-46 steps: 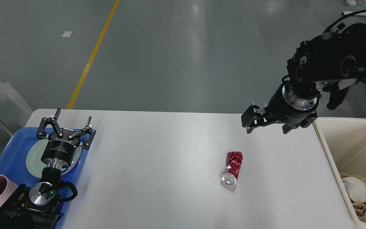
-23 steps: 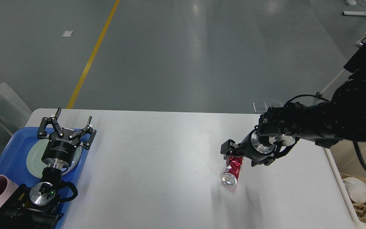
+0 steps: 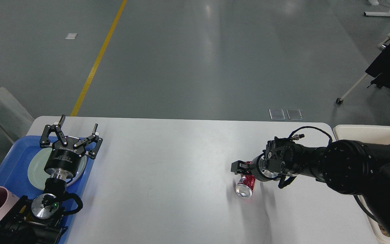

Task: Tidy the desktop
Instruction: 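Lower and grasp the red soda can with the right gripper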

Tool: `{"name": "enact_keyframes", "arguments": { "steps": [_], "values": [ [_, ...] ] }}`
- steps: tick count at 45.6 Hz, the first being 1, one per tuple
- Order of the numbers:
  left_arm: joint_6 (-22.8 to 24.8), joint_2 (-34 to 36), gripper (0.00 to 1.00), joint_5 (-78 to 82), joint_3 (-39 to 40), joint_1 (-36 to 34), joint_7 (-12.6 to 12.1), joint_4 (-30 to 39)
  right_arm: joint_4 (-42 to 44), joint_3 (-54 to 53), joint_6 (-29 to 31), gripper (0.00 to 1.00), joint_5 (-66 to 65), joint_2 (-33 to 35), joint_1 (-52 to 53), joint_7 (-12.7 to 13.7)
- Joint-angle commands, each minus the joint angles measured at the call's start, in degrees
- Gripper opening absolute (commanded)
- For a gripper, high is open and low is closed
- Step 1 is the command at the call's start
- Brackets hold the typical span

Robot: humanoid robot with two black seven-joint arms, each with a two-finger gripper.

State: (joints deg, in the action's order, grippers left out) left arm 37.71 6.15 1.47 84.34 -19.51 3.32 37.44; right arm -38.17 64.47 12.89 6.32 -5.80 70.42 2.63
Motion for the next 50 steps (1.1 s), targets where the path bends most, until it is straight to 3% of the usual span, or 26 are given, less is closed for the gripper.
{"name": "enact_keyframes", "arguments": {
  "steps": [1, 11, 18, 24, 31, 34, 50],
  "values": [
    [0.0, 0.0, 0.96, -0.1, 0.0, 0.0, 0.0, 0.0, 0.4, -0.2, -0.4, 1.0, -0.4, -0.2, -1.0, -0.1],
    [0.0, 0.0, 0.96, 0.0, 0.0, 0.0, 0.0, 0.0, 0.6, -1.4, -4.5, 1.0, -3.9, -1.2, -3.4, 0.0],
    [0.0, 0.0, 0.96, 0.0, 0.0, 0.0, 0.0, 0.0, 0.6, -1.4, -6.2, 0.91, -4.2, -1.2, -4.1, 0.0],
    [0.0, 0.0, 0.96, 0.0, 0.0, 0.0, 0.0, 0.0, 0.6, -1.4, -6.2, 0.64, -4.2, -1.2, -4.1, 0.0],
    [0.0, 0.0, 0.96, 0.0, 0.0, 0.0, 0.0, 0.0, -0.1, -1.4, -6.1, 0.14, -4.2, -1.2, -3.7, 0.0],
    [0.0, 0.0, 0.96, 0.0, 0.0, 0.0, 0.0, 0.0, -0.8, -1.5, -6.1, 0.0, -4.0, -1.1, -3.4, 0.0],
    [0.0, 0.0, 0.96, 0.0, 0.0, 0.0, 0.0, 0.0, -6.9, -3.2, -6.0, 0.0, -3.0, 1.1, 0.7, 0.3]
  ]
}}
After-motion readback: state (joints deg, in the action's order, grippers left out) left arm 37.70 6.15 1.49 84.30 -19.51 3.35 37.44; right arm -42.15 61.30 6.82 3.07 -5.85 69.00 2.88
